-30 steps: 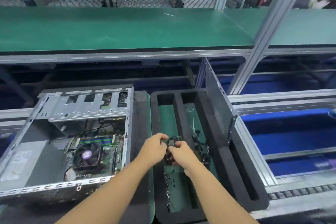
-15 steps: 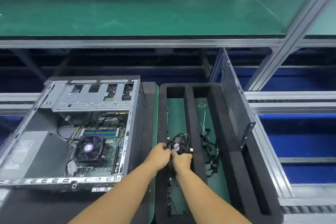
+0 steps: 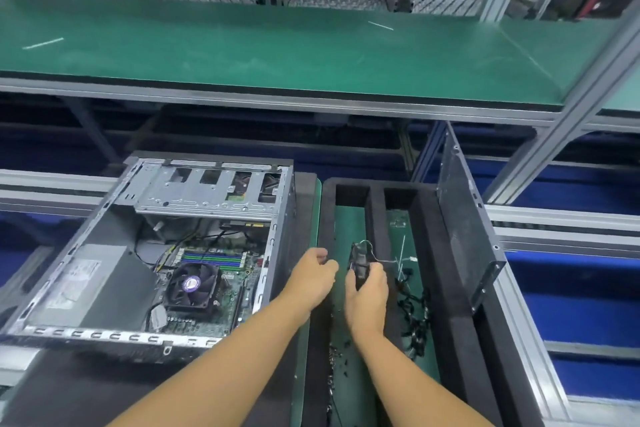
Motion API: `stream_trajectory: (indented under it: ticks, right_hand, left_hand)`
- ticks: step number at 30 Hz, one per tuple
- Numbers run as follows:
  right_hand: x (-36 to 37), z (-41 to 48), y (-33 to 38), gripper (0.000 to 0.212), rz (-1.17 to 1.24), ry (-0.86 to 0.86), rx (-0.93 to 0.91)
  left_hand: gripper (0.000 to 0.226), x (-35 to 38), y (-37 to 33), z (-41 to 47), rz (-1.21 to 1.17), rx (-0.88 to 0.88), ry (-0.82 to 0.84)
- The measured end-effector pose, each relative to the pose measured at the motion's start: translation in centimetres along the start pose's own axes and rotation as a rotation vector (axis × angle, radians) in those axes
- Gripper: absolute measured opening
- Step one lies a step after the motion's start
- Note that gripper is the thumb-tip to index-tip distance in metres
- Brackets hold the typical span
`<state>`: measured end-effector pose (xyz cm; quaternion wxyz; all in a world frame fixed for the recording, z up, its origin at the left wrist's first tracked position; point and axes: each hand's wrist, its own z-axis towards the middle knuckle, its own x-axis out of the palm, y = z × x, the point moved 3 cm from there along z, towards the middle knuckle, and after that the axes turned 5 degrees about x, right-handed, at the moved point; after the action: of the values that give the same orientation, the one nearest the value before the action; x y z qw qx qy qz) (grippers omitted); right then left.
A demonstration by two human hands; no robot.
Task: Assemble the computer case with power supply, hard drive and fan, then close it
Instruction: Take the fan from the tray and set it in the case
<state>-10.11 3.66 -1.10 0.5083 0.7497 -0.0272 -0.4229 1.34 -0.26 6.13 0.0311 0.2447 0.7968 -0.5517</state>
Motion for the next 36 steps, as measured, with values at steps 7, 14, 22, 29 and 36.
stream_trajectory:
  ticks: [7,14,22,29,36]
  right_hand:
    - [-2.6,-3.6,8.9,0.020,0.057,-0.037,-0.441]
    - [-2.5,-10.4,17.0,0.022,0.209,-0.080,-0.781]
    - [0.0,-11.2,21.4,0.053,0.234,0.334,-0.469]
    - [3.2,-13.4,22.8,0.026,0.154,0.362,-0.486]
    - [6.3,-15.3,21.3,0.023,0.242,0.434,-0.166]
  left_hand:
    - [0.060,-5.4,-3.9,-1.1,-0.223,0.241,0.152]
    - [0.022,-16.3,-3.6,-2.0,-0.364,0.358,0.094]
    - [0.035,-25.7,-0.9,-3.4,-0.139,0.286,0.548]
    - [0.022,-29.7,1.5,-4.9,0.124,0.427,0.492]
    - [0.022,-32.6,5.3,-4.0,0.474,0.456,0.472]
